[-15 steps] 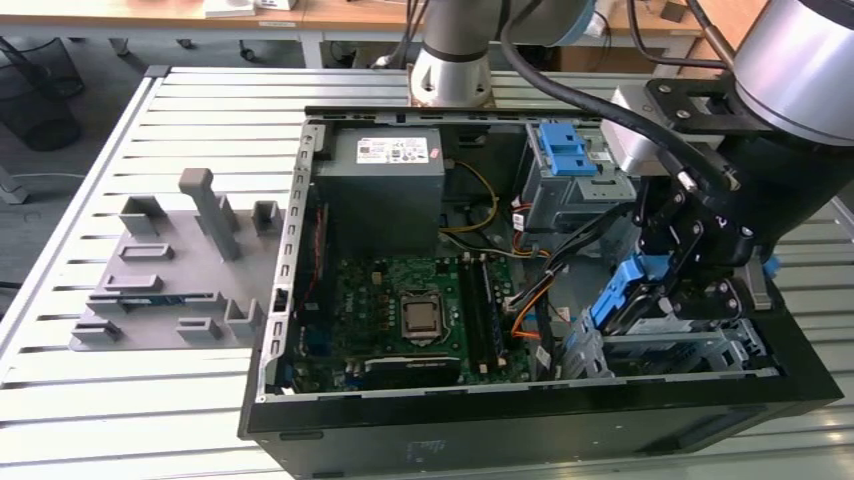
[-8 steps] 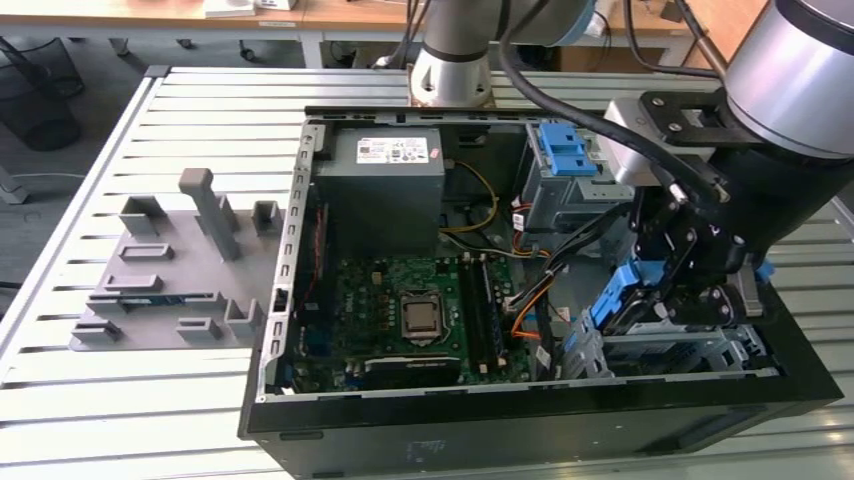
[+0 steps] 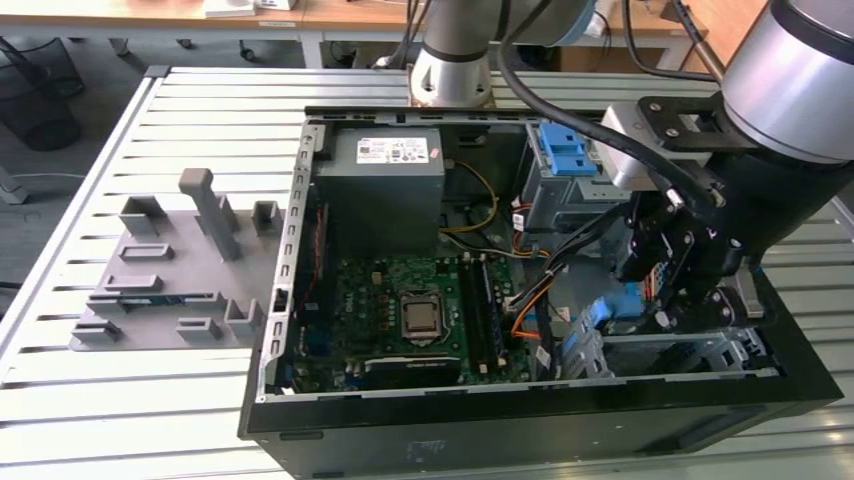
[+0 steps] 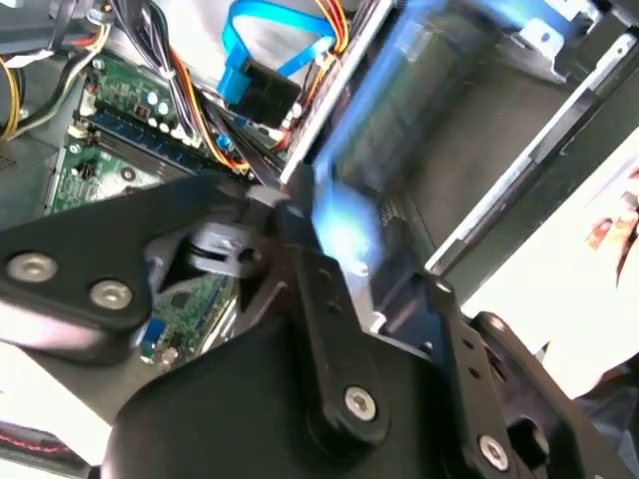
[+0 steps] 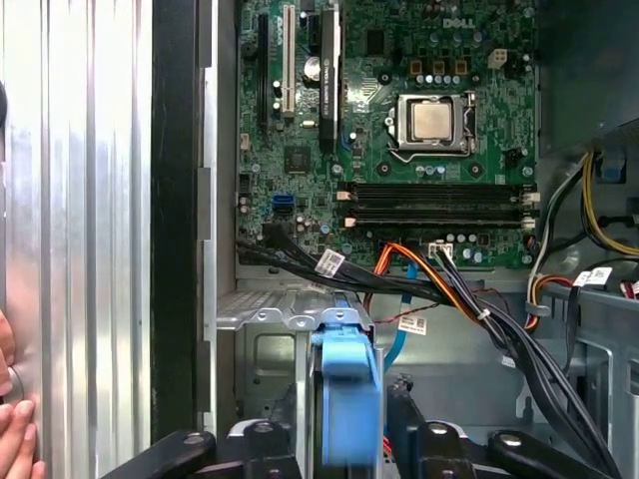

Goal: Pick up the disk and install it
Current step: 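Insert the disk into the insertion slot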

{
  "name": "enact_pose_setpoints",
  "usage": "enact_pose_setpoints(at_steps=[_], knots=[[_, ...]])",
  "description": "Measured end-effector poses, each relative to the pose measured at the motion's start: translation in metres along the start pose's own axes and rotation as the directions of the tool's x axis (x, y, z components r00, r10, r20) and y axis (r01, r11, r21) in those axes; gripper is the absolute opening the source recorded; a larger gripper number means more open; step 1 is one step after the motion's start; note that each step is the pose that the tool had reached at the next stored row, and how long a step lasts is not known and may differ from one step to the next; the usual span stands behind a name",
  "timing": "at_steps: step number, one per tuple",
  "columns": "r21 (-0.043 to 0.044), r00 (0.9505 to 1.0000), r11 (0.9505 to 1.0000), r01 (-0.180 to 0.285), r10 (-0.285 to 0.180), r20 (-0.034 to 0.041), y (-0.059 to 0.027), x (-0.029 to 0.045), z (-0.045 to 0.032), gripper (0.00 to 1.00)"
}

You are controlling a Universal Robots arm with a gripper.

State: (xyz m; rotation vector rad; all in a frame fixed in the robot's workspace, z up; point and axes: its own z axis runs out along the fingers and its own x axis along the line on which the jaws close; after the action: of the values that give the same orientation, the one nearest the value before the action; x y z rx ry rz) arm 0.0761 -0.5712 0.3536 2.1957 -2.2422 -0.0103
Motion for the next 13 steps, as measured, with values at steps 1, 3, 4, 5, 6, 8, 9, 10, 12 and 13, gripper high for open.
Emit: enact_pose_setpoints(at_steps=[1,3,4,5,6,8,9,10,12,13], knots=[[0.0,1.0,1.0,0.0,0.0,0.0,0.0,0.0,0.0,0.43],[0.0,1.0,1.0,0.0,0.0,0.0002,0.0,0.0,0.0001,0.5],[0.0,1.0,1.0,0.0,0.0,0.0001,0.0,0.0,0.0001,0.5],[0.0,1.0,1.0,0.0,0.0,0.0001,0.0,0.0,0.0001,0.5],[0.0,1.0,1.0,0.0,0.0,0.0001,0.0,0.0,0.0001,0.5],[0.0,1.0,1.0,0.0,0.0,0.0001,0.0,0.0,0.0002,0.42],[0.0,1.0,1.0,0.0,0.0,0.0001,0.0,0.0,0.0002,0.42],[0.0,1.0,1.0,0.0,0.0,0.0001,0.0,0.0,0.0002,0.36],[0.0,1.0,1.0,0.0,0.0,0.0001,0.0,0.0,0.0002,0.3],[0.0,1.0,1.0,0.0,0.0,0.0001,0.0,0.0,0.0003,0.24]])
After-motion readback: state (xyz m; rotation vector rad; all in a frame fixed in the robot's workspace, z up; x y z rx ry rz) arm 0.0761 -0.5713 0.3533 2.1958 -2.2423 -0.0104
